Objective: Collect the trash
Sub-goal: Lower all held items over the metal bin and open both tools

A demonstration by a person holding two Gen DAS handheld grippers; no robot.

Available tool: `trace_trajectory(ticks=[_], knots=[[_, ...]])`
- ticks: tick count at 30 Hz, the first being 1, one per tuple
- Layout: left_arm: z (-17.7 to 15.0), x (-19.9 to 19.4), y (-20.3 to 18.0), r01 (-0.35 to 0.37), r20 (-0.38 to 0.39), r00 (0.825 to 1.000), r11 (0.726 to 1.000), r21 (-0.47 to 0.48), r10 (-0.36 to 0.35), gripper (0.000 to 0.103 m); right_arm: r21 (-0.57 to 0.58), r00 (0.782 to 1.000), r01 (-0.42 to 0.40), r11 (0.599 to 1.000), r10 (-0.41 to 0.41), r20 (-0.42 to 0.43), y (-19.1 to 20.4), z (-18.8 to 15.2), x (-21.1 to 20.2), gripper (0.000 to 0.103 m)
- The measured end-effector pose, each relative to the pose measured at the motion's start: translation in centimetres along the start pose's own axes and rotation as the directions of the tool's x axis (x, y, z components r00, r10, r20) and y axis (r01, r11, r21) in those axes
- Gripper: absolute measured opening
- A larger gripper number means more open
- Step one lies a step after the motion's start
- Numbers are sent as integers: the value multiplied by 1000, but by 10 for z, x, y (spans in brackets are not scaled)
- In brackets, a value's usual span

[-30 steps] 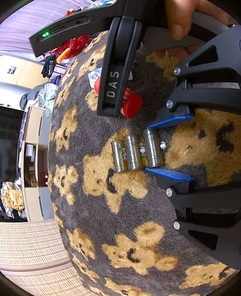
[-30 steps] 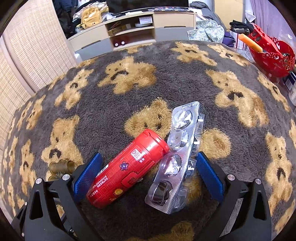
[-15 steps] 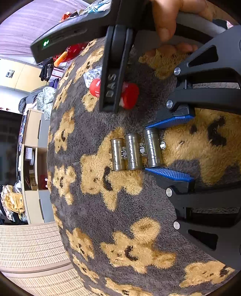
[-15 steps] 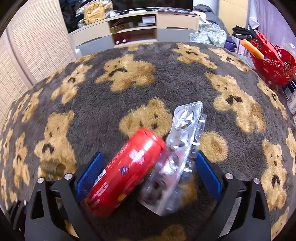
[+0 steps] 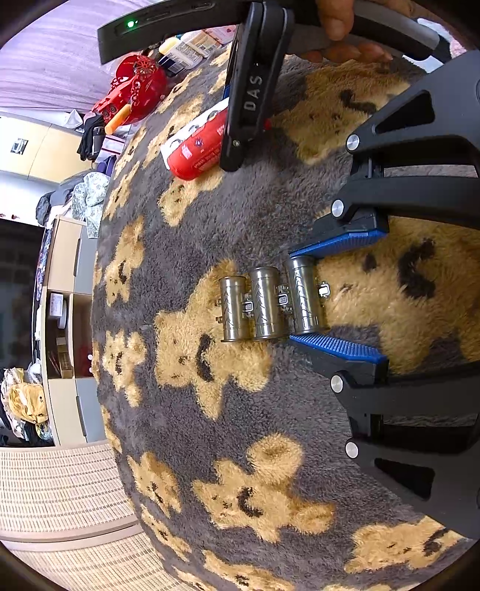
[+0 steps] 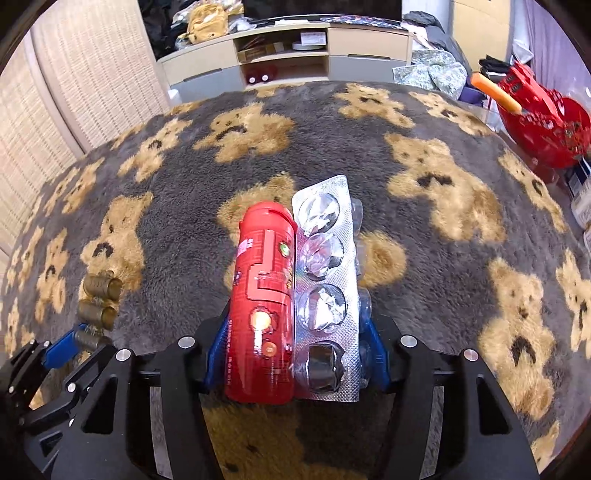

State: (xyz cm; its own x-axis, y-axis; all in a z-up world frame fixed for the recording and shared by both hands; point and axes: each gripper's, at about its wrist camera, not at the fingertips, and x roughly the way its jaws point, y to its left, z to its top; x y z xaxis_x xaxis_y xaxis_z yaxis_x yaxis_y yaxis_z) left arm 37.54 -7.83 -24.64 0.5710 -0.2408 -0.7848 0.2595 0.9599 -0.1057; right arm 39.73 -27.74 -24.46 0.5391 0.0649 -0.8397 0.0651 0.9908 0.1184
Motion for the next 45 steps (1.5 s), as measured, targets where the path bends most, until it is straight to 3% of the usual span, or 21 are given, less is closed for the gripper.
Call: trace_trajectory(ticks=[16, 36, 45], knots=[[-42, -36, -5, 20, -39, 999, 1000, -23, -21, 39, 53, 997, -75, 996, 76, -28, -23, -56, -43, 60], [-170, -130, -20, 41, -82, 996, 997, -61, -46, 39, -6, 991, -127, 992, 127, -32, 1, -181, -129, 60], [-223, -150, -24, 33, -110, 993, 998, -53, -39, 39, -41, 984, -166, 985, 162, -74, 23, -243, -141, 60]])
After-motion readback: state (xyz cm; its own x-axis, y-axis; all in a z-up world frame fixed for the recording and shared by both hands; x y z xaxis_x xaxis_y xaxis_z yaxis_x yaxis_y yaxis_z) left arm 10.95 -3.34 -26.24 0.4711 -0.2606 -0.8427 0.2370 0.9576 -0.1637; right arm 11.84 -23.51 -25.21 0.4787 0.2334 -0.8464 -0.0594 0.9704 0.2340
